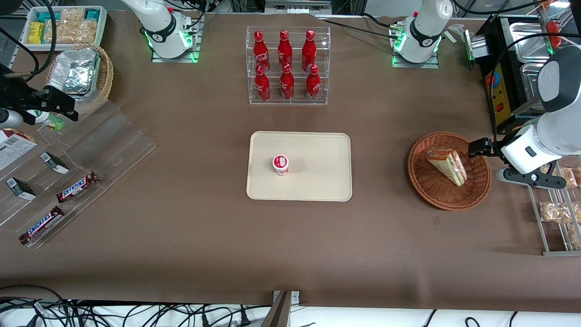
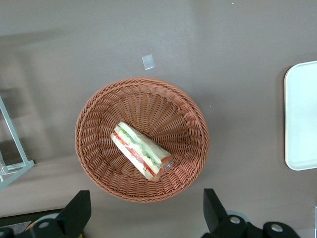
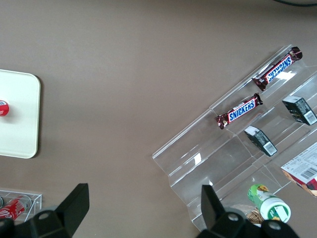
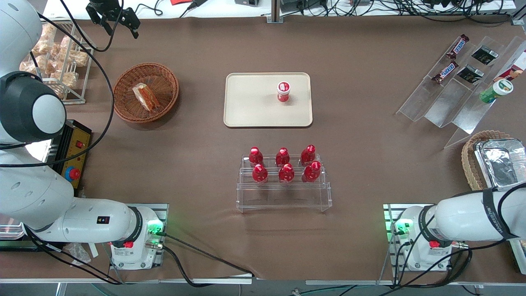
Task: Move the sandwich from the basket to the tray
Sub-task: 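Lower the open left gripper over the wrapped sandwich in the basket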
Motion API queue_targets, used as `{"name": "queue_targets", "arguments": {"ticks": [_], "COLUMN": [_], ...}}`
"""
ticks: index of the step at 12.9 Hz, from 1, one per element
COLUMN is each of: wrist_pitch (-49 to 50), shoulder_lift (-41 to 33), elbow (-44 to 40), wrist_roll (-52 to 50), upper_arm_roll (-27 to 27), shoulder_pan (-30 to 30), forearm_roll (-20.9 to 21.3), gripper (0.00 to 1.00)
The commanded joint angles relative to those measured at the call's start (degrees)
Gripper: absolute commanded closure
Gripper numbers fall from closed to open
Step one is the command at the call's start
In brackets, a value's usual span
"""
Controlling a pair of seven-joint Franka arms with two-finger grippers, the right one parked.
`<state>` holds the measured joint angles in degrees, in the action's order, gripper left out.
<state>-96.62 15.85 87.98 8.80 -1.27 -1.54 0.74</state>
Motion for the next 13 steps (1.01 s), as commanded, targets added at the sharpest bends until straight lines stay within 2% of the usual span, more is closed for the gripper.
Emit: {"name": "queue_targets", "arguments": {"ticks": [1, 6, 8, 10, 13], "wrist_pitch": [1.52, 3.08, 4.59, 4.33, -0.39], "shoulder_lift": [1.38, 2.43, 3.74, 4.98, 5.07], "elbow": [-2.12, -2.02, -1.32, -0.8, 3.41], "wrist_roll": [1.23, -0.08, -7.79, -9.85, -16.24], "upper_arm_roll": [-0.22, -1.53, -3.9, -5.92, -7.16], "shoulder_pan": [-0.65, -0.31, -0.04, 0.14, 0.23], "forearm_roll": [-1.09, -0.3, -0.21, -0.21, -0.82], "gripper": [0.0, 0.0, 0.0, 0.0, 0.0]}}
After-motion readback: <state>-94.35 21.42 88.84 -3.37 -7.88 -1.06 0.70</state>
